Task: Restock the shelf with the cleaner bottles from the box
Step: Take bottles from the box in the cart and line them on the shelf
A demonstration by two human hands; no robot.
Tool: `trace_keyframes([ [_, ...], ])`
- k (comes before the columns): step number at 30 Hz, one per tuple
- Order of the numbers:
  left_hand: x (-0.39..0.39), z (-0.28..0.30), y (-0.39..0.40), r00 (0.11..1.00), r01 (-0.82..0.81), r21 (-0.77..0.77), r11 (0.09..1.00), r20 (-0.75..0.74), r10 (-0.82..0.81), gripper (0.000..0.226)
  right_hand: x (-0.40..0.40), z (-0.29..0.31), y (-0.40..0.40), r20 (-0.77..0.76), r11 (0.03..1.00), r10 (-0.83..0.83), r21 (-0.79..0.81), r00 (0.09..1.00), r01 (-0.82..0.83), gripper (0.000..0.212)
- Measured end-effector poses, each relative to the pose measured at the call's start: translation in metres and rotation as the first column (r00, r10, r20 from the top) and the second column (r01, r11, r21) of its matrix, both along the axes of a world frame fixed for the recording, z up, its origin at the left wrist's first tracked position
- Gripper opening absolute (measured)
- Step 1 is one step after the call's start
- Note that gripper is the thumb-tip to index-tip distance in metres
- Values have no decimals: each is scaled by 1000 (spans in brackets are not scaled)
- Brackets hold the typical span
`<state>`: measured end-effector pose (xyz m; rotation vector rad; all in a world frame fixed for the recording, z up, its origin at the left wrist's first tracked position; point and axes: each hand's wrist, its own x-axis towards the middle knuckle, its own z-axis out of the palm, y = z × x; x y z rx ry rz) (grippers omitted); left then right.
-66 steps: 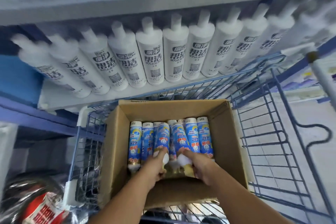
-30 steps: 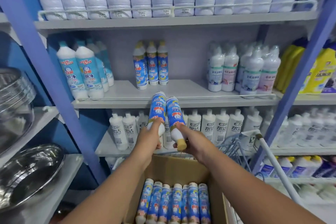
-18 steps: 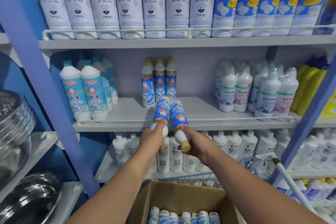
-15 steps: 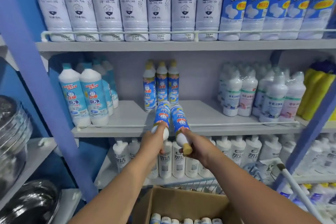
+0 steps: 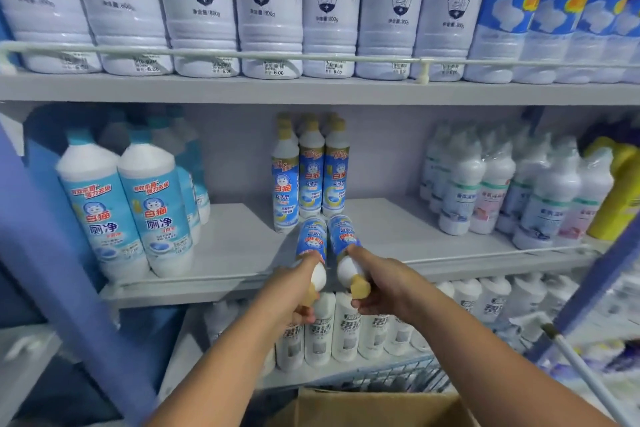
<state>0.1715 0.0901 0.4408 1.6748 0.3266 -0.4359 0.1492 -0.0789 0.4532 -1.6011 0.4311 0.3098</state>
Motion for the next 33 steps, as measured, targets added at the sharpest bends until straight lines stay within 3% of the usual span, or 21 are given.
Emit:
trace_keyframes([
  [4,-2,6,10,987,44,114,993,147,-61,48,-2,-2,-1,142,967,2,-253,990,34,59],
  [7,-7,7,22,929,119,303,946,302,-214,42,-7,-11,-12,303,868,188,-497,934,-14,55],
  [9,-12,8,30,856,179,466,867,360,-371,56,-6,-21,-24,381,776,328,-631,864,-16,44],
  [12,-12,2,38,721,164,692,703,402,-564,87,-3,-27,-40,510,766,486,-640,709,-65,45],
  [15,-3,-6,41,585,190,705,684,478,-655,112,2,-29,-56,490,706,609,-693,624,-145,75],
  [18,6,-15,37,516,172,719,673,516,-684,99,5,-30,-58,475,640,667,-760,573,-115,93],
  [23,16,-29,32,514,71,653,754,624,-589,87,10,-38,-49,609,650,615,-751,501,114,69],
  [28,18,-22,29,531,56,633,772,636,-560,91,8,-32,-50,591,637,624,-763,511,105,70],
  [33,26,12,22,570,59,496,866,695,-438,87,21,-2,-51,626,736,512,-673,588,76,74],
])
